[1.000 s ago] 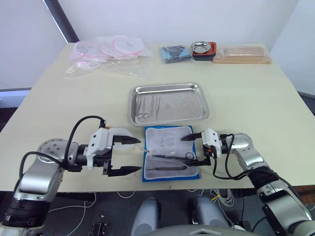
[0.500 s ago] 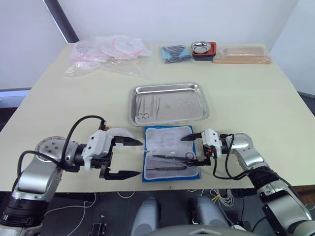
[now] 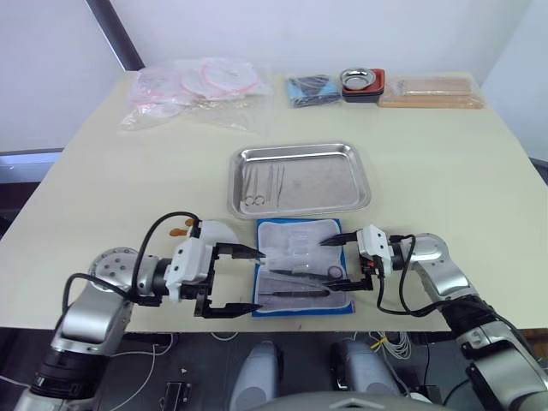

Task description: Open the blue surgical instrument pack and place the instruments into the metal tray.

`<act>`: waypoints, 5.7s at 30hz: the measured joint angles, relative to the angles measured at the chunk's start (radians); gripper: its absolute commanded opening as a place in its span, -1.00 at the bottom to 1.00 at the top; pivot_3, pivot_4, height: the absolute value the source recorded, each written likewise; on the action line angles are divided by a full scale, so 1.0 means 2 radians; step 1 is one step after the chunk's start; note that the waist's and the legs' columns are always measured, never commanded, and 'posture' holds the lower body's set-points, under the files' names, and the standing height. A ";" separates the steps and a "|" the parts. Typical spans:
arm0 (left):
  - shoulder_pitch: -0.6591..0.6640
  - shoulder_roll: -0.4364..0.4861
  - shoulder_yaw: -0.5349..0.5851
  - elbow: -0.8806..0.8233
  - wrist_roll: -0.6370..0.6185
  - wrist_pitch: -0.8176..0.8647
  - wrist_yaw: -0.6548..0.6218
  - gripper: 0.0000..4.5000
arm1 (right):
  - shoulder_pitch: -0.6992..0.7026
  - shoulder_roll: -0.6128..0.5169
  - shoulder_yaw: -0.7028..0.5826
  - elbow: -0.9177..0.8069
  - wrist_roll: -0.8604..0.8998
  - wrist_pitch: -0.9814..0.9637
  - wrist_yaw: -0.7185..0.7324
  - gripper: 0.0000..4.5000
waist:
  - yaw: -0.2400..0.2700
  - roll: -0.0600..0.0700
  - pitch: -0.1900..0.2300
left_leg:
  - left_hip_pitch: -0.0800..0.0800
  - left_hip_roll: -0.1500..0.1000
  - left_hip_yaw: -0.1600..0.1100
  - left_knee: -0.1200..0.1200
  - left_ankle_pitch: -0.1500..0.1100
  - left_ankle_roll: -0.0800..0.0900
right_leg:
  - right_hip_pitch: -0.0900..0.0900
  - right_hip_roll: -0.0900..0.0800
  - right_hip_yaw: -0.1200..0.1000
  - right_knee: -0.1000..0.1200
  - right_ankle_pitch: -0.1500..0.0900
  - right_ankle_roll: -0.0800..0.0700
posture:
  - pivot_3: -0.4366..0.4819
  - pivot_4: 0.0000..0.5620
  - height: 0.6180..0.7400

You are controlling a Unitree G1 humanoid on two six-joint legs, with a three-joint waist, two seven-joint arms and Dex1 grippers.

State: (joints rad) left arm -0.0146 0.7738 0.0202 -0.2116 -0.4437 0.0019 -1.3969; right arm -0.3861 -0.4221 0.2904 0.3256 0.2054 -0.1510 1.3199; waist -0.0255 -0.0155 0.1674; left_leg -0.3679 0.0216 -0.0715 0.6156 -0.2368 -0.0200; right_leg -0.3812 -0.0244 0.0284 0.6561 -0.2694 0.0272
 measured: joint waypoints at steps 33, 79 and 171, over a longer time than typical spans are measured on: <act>-0.065 -0.058 -0.098 0.139 0.095 -0.095 0.028 0.96 | 0.088 -0.148 -0.117 -0.278 0.149 0.158 -0.004 1.00 | 0.006 0.002 0.006 | -0.009 0.000 -0.001 0.007 0.000 0.000 | -0.007 0.002 -0.001 0.004 0.002 0.000 | -0.05 -0.47 1.00; -0.063 -0.082 -0.114 0.197 0.082 -0.122 0.047 0.96 | 0.019 -0.098 0.034 -0.279 -0.037 0.220 -0.151 1.00 | 0.004 0.010 -0.004 | -0.005 0.000 0.004 0.009 0.000 0.000 | -0.006 0.004 0.006 0.004 0.003 0.003 | -0.05 -0.47 1.00; -0.064 -0.084 -0.115 0.194 0.085 -0.101 0.059 1.00 | -0.059 -0.086 0.118 -0.270 -0.142 0.229 -0.079 -0.97 | -0.005 0.006 -0.010 | -0.005 0.000 0.004 0.009 0.000 0.000 | -0.006 0.004 0.006 0.004 0.003 0.002 | -0.05 -0.47 1.00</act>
State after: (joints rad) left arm -0.1426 0.6065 -0.2105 0.1773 -0.2736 -0.1999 -1.2792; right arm -0.5044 -0.5943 0.5257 -0.2142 -0.0783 0.3078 1.1621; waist -0.0356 -0.0037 0.1483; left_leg -0.3786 0.0211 -0.0626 0.6337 -0.2364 -0.0191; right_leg -0.3923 -0.0170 0.0413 0.6637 -0.2633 0.0310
